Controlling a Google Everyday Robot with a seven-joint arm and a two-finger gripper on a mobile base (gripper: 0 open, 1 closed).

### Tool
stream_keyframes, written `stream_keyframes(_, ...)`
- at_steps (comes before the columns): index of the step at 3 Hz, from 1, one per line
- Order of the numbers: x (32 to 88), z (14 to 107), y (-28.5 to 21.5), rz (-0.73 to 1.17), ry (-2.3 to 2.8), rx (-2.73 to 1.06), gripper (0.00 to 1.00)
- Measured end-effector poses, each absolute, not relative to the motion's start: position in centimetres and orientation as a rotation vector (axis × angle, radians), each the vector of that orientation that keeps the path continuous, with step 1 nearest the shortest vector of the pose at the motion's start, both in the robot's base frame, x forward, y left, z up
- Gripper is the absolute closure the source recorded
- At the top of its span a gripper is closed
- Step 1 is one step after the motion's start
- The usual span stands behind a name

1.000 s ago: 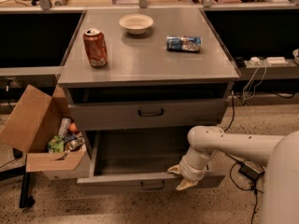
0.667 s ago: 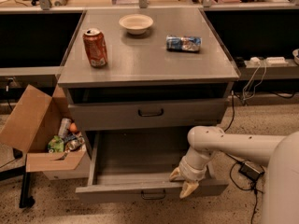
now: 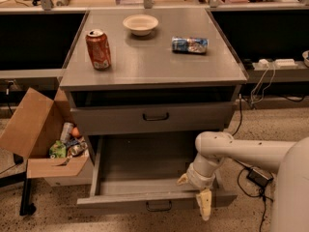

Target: Open middle drawer

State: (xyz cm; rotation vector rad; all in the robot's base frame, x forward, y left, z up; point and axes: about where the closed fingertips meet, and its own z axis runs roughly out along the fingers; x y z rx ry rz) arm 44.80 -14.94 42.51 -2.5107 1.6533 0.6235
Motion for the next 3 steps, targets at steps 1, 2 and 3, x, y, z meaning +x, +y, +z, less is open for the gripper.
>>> stream_keyframes(1,44.7,43.2,-15.1,0.607,1.638,-2.495,0.00)
stream_keyframes(2,46.6,46.8,-15.8,0.470,1.574,-2.439,0.00)
stream_keyframes(3,47.9,49.8,-17.0,0.360,1.510,-2.398,0.00)
